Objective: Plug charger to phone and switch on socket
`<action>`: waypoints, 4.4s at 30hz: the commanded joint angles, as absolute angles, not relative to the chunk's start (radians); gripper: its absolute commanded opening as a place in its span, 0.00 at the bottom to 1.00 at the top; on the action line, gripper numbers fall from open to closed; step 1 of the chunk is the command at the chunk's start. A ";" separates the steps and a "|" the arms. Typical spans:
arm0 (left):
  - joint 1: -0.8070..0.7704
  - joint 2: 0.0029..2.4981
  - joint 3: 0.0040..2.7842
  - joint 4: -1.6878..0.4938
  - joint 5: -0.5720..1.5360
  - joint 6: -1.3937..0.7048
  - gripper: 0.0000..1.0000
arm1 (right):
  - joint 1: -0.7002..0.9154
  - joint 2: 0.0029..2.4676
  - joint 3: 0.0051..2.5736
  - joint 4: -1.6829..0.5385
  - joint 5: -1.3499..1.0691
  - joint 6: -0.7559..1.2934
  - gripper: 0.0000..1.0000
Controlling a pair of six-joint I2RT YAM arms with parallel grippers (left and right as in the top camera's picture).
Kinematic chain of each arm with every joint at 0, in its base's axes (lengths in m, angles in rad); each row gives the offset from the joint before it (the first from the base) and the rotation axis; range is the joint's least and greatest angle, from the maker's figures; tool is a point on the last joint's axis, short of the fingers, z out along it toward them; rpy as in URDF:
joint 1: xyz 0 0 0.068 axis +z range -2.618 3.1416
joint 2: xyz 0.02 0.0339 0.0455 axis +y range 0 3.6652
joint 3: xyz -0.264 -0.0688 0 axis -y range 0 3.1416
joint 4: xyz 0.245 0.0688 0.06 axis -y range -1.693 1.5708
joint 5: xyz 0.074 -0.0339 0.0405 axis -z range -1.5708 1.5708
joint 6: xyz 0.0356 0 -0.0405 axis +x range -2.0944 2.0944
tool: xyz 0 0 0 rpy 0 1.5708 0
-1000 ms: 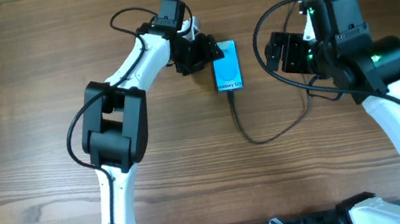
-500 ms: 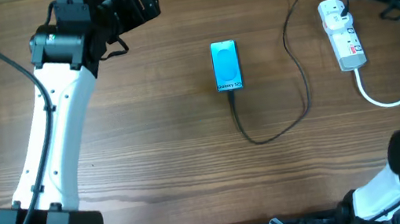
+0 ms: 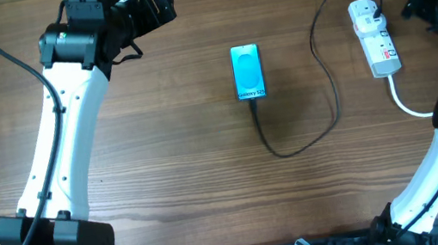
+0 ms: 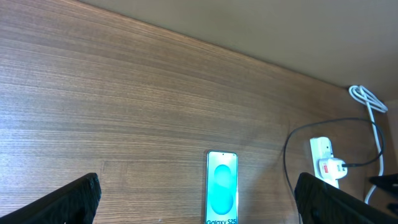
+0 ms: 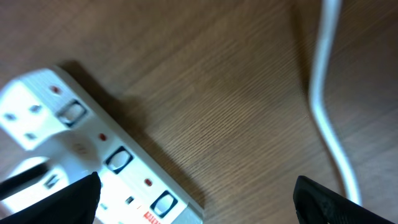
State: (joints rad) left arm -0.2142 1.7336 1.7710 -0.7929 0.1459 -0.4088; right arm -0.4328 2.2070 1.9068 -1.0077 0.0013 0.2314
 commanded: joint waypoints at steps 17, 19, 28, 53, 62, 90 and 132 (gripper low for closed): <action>-0.216 1.734 1.761 -0.791 0.133 -0.397 1.00 | -0.415 2.341 1.922 -1.025 -0.105 0.315 1.00; -0.216 1.734 1.761 -0.791 0.133 -0.397 1.00 | -0.414 2.348 1.922 -1.021 -0.106 0.336 1.00; -0.216 1.734 1.761 -0.791 0.133 -0.397 1.00 | -0.411 2.383 1.922 -1.015 -0.114 0.340 0.99; -0.216 1.734 1.761 -0.791 0.133 -0.397 1.00 | -0.367 2.383 1.884 -1.040 -0.186 0.289 1.00; -0.216 1.734 1.761 -0.791 0.133 -0.397 1.00 | -0.364 2.032 1.894 -1.133 -0.153 0.292 1.00; -0.216 1.734 1.761 -0.791 0.133 -0.397 1.00 | -0.280 1.140 1.356 -1.287 -0.064 0.718 1.00; -0.216 1.734 1.761 -0.791 0.133 -0.397 1.00 | 0.076 0.003 0.005 0.010 -0.170 0.156 1.00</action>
State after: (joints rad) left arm -0.2142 1.7336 1.7702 -0.7929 0.1387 -0.4088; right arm 0.0696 0.0174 0.0067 0.0086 -0.2096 0.1734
